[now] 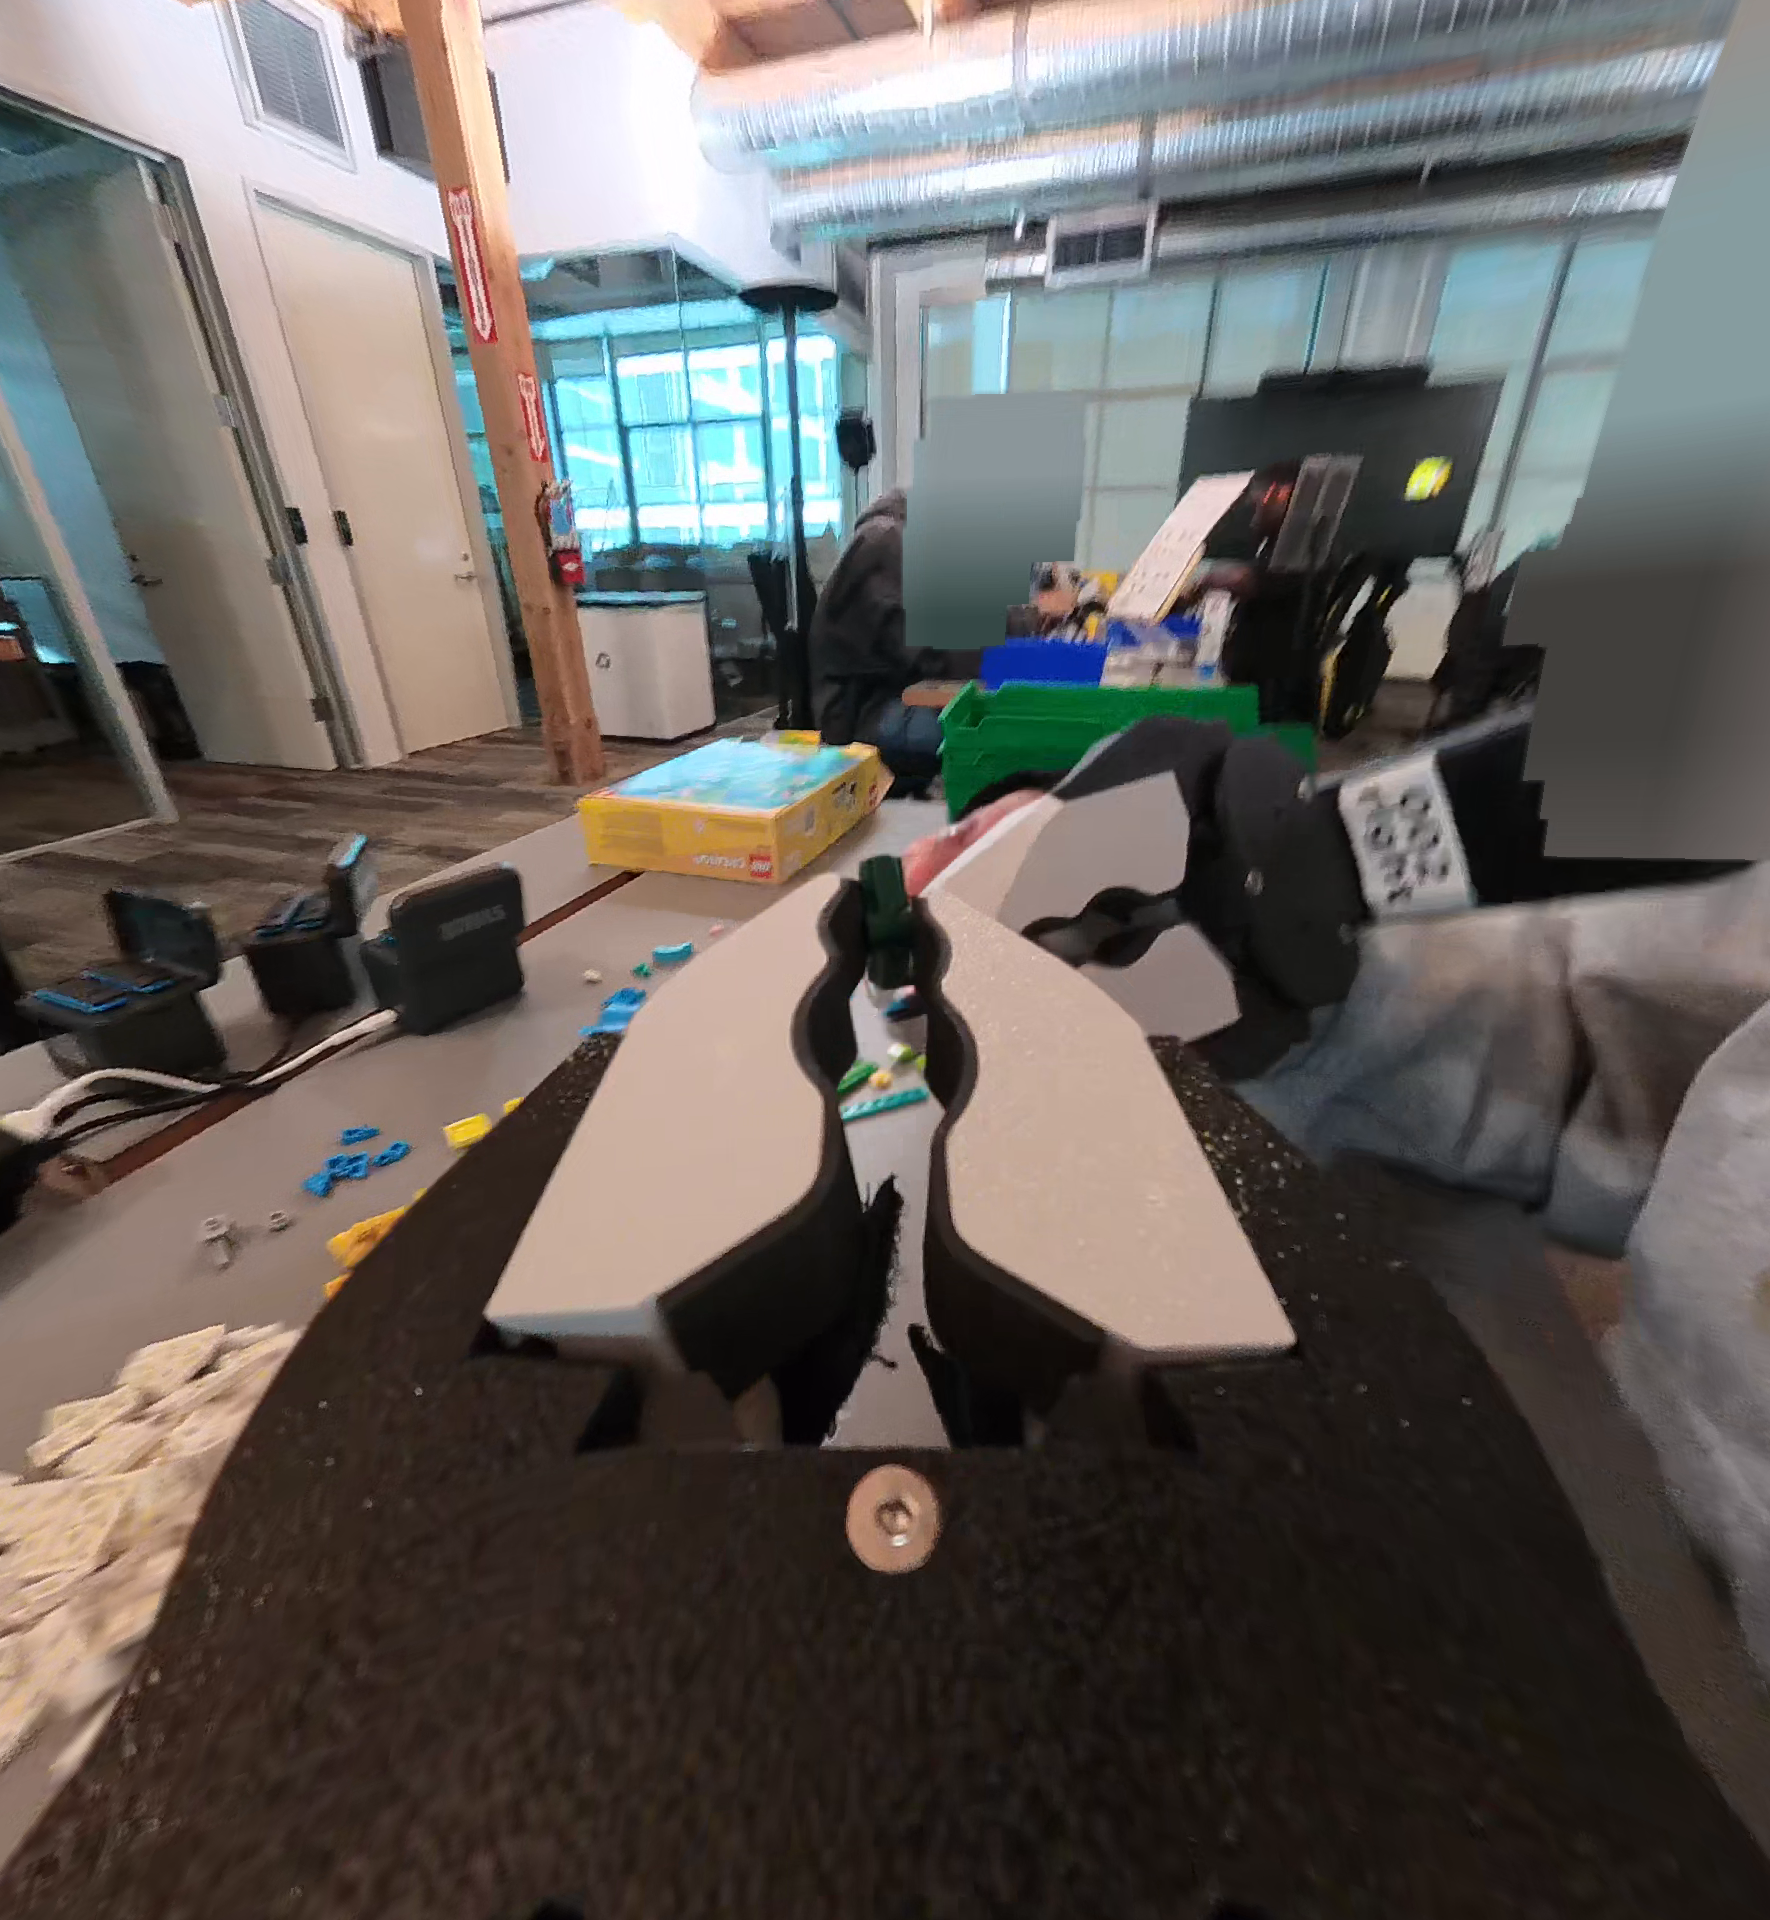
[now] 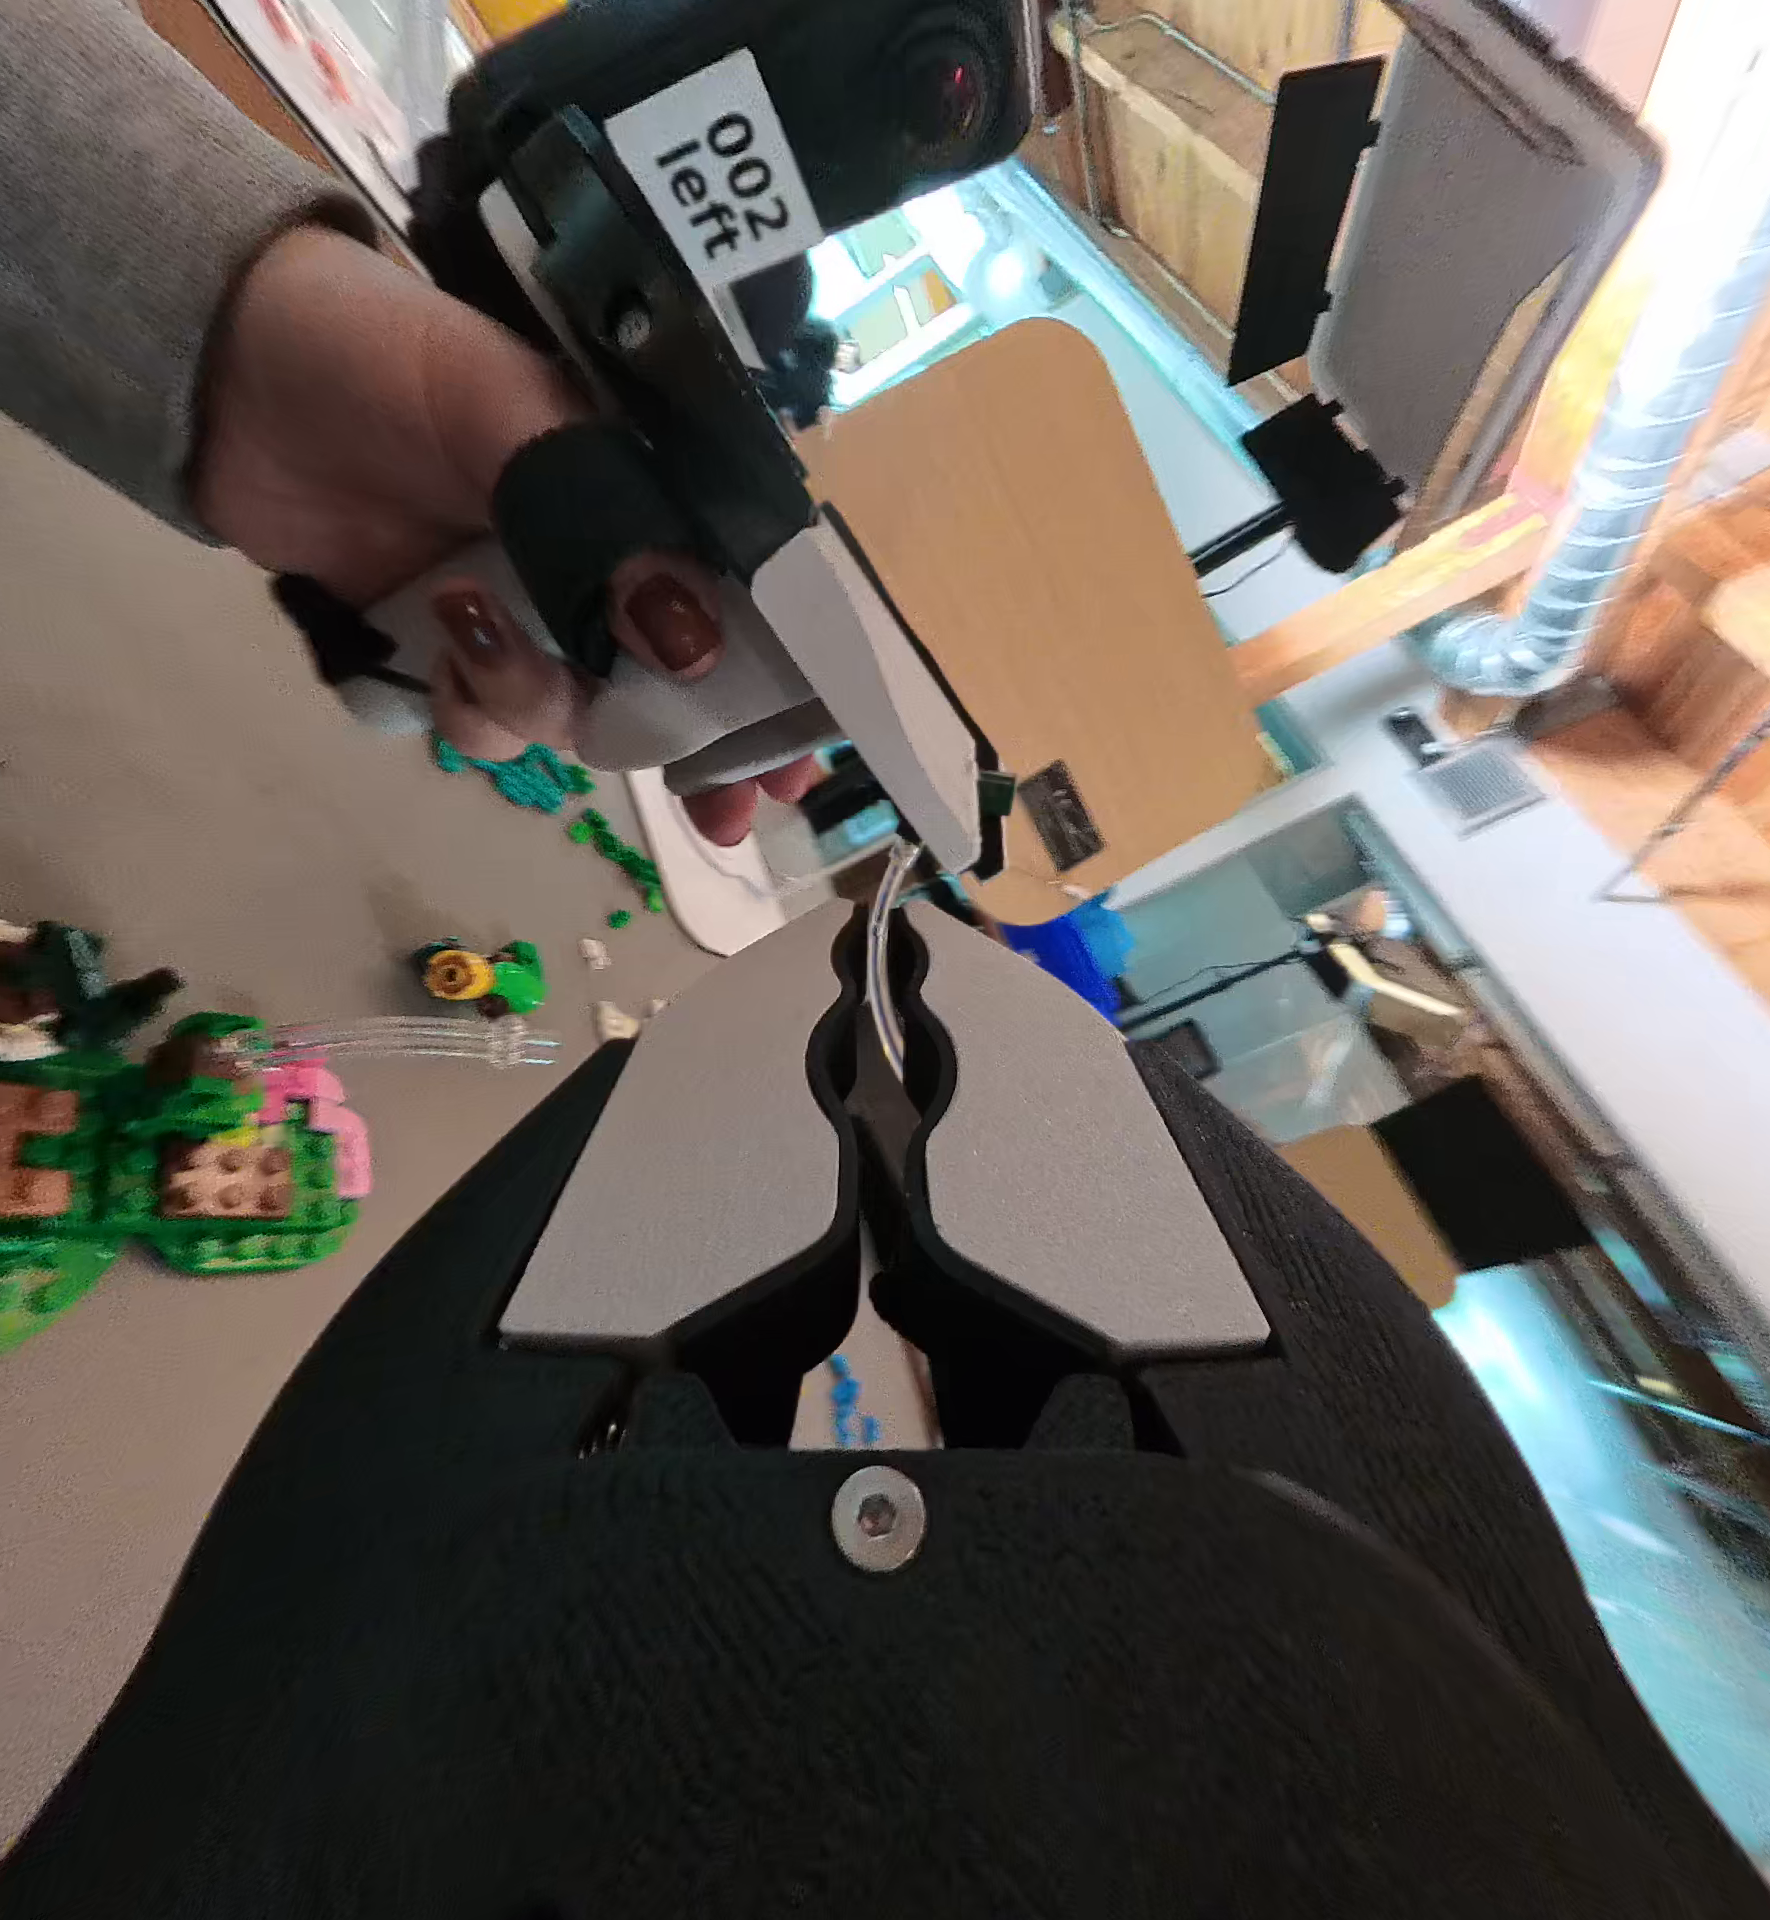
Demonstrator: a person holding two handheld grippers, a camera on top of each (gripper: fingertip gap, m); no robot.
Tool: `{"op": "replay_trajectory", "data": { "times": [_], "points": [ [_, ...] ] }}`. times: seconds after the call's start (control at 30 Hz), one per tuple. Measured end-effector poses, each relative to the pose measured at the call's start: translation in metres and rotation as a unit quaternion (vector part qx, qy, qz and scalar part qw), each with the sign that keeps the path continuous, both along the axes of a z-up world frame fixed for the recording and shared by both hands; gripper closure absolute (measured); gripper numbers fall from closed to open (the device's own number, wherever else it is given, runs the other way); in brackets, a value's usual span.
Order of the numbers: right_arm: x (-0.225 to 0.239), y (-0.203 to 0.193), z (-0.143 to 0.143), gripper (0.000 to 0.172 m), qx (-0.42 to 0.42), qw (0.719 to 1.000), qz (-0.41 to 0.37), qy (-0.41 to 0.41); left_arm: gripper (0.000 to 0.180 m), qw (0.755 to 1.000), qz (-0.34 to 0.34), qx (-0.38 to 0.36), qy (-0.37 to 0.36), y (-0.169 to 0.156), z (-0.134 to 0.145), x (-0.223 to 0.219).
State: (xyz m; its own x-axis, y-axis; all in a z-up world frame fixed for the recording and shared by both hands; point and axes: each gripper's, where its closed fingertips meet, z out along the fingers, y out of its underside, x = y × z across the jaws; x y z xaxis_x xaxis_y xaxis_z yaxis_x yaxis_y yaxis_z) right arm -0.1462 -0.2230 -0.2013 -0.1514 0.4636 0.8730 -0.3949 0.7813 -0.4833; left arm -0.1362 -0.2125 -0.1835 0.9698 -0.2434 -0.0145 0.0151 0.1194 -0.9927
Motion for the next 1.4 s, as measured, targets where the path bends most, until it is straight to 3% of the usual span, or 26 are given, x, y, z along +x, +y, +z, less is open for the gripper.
{"op": "replay_trajectory", "data": {
  "times": [0.1, 0.2, 0.3, 0.5, 0.6, 0.63, 0.73, 0.87, 0.9, 1.07, 1.23, 1.33, 1.4],
  "points": [
    [0.007, 0.004, -0.004, 0.155, -0.111, 0.983, 0.066, -0.127, 0.172, 0.99, 0.048, -0.053, 0.122, 0.0, -0.016, -0.008],
    [0.011, 0.011, 0.002, 0.151, -0.222, 0.941, 0.109, -0.229, 0.171, 0.953, 0.091, -0.103, 0.27, 0.001, -0.032, -0.012],
    [0.009, 0.016, -0.008, 0.143, -0.219, 0.928, 0.096, -0.285, 0.171, 0.924, 0.091, -0.119, 0.351, 0.004, -0.041, -0.006],
    [0.01, 0.015, -0.046, 0.139, -0.052, 0.955, 0.047, -0.289, 0.171, 0.95, -0.024, -0.151, 0.271, -0.001, -0.05, 0.017],
    [0.008, 0.016, -0.064, 0.148, -0.004, 0.949, 0.02, -0.314, 0.171, 0.953, -0.053, -0.158, 0.253, -0.004, -0.048, 0.023],
    [0.008, 0.016, -0.068, 0.165, -0.001, 0.947, 0.02, -0.319, 0.172, 0.955, -0.058, -0.154, 0.248, -0.004, -0.046, 0.025],
    [0.005, 0.008, -0.063, 0.17, -0.061, 0.945, 0.033, -0.319, 0.171, 0.969, -0.037, -0.128, 0.209, -0.001, -0.033, 0.021],
    [-0.003, 0.003, -0.044, 0.17, -0.226, 0.925, 0.057, -0.301, 0.128, 0.989, 0.017, -0.097, 0.113, 0.003, -0.017, 0.003],
    [-0.003, 0.002, -0.042, 0.17, -0.26, 0.915, 0.069, -0.3, 0.128, 0.99, 0.011, -0.101, 0.099, 0.004, -0.019, 0.003],
    [0.004, -0.003, -0.032, 0.17, -0.347, 0.881, 0.122, -0.296, 0.154, 0.993, -0.009, -0.09, 0.074, 0.007, -0.024, 0.01],
    [0.008, -0.002, -0.029, 0.169, -0.349, 0.881, 0.131, -0.29, 0.177, 0.993, -0.016, -0.081, 0.079, 0.01, -0.026, 0.014],
    [0.011, 0.013, -0.02, 0.139, -0.362, 0.878, 0.13, -0.286, 0.177, 0.991, 0.012, -0.091, 0.101, 0.011, -0.03, 0.007],
    [0.015, 0.021, -0.007, 0.133, -0.402, 0.859, 0.152, -0.278, 0.177, 0.99, 0.016, -0.1, 0.096, 0.01, -0.031, 0.005]
  ]
}}
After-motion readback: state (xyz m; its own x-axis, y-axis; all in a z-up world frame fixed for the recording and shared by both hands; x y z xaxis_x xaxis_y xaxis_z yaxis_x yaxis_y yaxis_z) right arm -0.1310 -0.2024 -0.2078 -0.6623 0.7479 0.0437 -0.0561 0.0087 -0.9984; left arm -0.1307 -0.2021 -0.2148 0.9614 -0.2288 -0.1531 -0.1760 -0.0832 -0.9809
